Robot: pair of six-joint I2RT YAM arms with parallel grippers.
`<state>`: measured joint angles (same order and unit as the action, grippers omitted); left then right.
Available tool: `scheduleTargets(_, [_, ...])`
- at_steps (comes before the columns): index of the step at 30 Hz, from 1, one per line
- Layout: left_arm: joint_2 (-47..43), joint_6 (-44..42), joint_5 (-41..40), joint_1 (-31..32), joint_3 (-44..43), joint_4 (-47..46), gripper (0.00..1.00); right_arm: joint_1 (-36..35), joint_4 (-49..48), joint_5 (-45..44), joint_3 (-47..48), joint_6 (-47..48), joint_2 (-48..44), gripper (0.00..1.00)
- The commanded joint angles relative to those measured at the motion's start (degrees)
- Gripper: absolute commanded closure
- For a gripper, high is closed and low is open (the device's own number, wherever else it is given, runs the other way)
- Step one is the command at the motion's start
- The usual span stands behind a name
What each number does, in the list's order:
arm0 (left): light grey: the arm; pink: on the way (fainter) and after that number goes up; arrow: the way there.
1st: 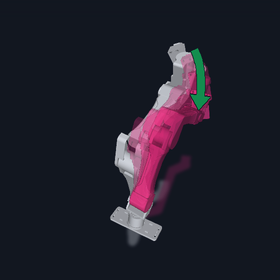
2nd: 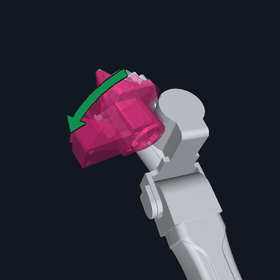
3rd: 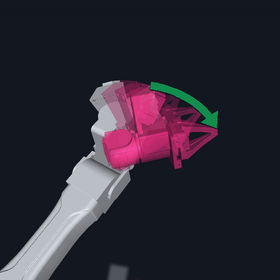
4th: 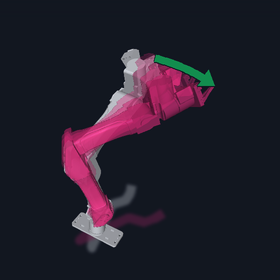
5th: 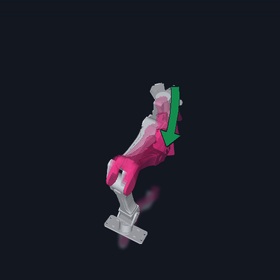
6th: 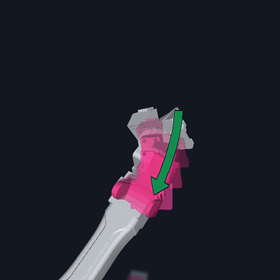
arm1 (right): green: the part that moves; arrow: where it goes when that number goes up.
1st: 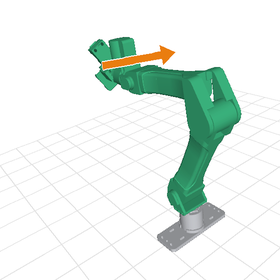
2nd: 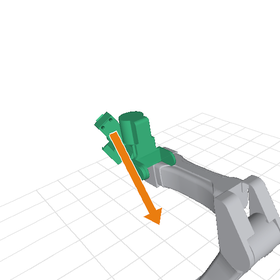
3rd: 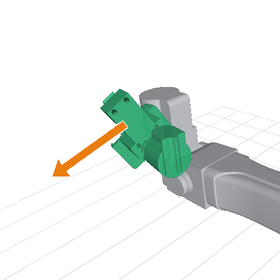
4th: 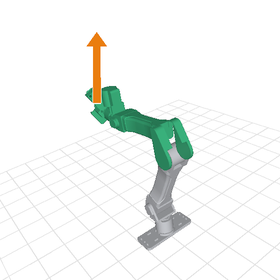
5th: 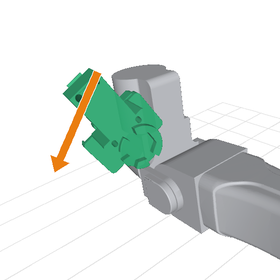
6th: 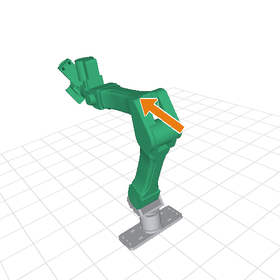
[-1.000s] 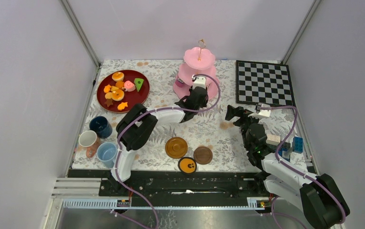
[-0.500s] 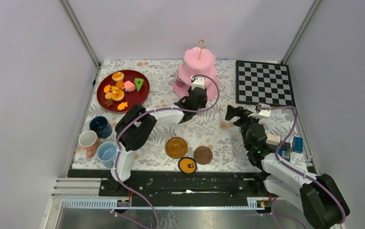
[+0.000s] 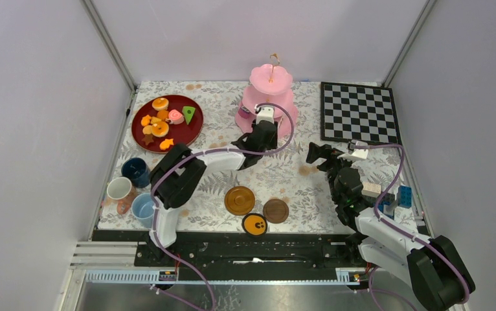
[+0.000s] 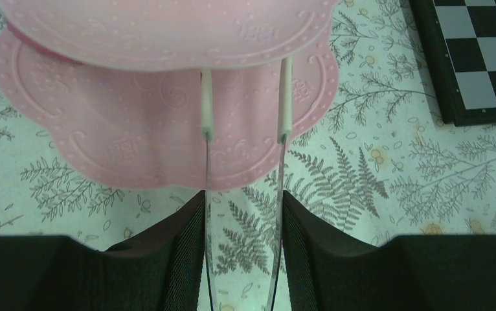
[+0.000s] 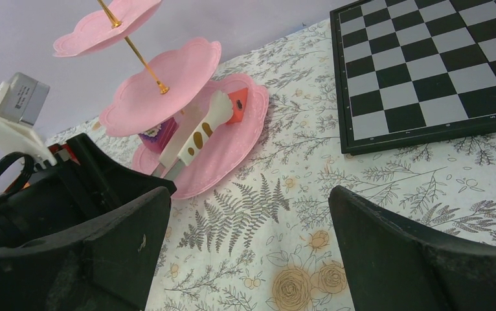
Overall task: Serve the afternoon tea
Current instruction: Place the desert on the desert table, then pick up the desert from the tray.
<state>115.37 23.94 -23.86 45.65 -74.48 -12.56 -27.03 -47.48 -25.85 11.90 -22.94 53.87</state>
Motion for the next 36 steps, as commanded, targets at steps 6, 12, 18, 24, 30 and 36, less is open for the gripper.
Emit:
scheduleTargets(6, [-10.6, 1.8, 6.9, 0.3, 7.3, -1.8, 0.56, 0.5, -3.8, 0.5, -0.1, -0.4, 0.6, 0.00])
scheduleTargets(12, [-18.1, 2.6, 11.8, 0.3, 14.4, 3.0, 0.57, 0.5, -3.8, 0.5, -0.1, -0.4, 0.6, 0.01])
scheduleTargets(18, [-31.2, -1.5, 12.1, -0.6, 19.2, 24.8, 0.58, 0.5, -3.8, 0.7, -0.1, -0.5, 0.6, 0.00])
scheduleTargets(24, [-51.3, -2.4, 9.2, -11.4, 21.6, 40.3, 0.58, 0.5, -4.2, 1.5, -0.2, -1.0, 0.6, 0.00])
scheduleTargets(30, [-54.3, -6.5, 6.5, -25.3, 14.2, 45.2, 0.57, 0.6, -4.4, 2.0, -0.1, -1.3, 1.2, 0.00])
scheduleTargets(36, [-40.6, -10.2, 1.0, -31.4, 2.7, 48.5, 0.58, 0.5, -4.4, 1.7, -0.5, -1.1, 0.2, 0.00])
